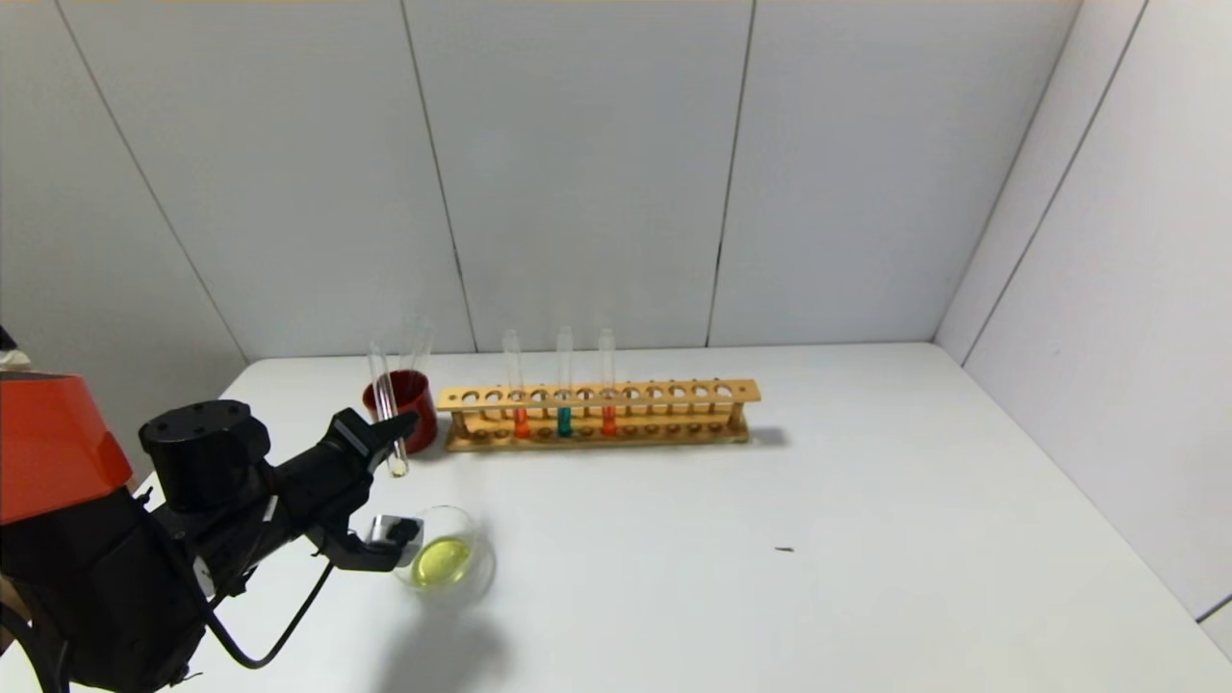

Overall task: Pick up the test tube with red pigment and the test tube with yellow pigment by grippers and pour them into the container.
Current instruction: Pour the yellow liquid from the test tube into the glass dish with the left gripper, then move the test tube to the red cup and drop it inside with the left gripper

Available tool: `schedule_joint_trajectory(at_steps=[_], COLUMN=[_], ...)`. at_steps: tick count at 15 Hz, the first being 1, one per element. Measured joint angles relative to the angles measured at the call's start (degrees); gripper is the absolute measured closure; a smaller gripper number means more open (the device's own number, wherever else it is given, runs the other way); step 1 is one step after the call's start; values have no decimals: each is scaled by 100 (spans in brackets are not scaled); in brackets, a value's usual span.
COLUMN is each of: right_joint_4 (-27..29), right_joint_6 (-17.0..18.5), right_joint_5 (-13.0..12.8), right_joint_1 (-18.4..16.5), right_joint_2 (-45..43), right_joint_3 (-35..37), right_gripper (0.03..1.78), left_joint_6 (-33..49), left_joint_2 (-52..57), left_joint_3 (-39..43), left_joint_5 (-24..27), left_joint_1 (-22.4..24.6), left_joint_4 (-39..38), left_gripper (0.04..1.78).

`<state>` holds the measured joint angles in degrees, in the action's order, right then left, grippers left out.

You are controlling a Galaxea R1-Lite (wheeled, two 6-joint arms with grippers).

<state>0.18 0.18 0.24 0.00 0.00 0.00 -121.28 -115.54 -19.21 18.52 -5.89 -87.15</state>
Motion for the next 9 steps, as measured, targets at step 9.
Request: schedule_joint_trajectory(at_steps=[9], right_joint_4=[0], right_joint_6=[0], right_joint_5=[-2], right_joint_1=[0], right_joint_2=[0], right_joint_3=[0], right_gripper=[6], left_joint_6=[2063], left_joint_2=[1128], left_joint_3=[12], left_joint_5=[-1812], left_joint_1=[-17], left_joint_4=[-2], left_gripper=[149])
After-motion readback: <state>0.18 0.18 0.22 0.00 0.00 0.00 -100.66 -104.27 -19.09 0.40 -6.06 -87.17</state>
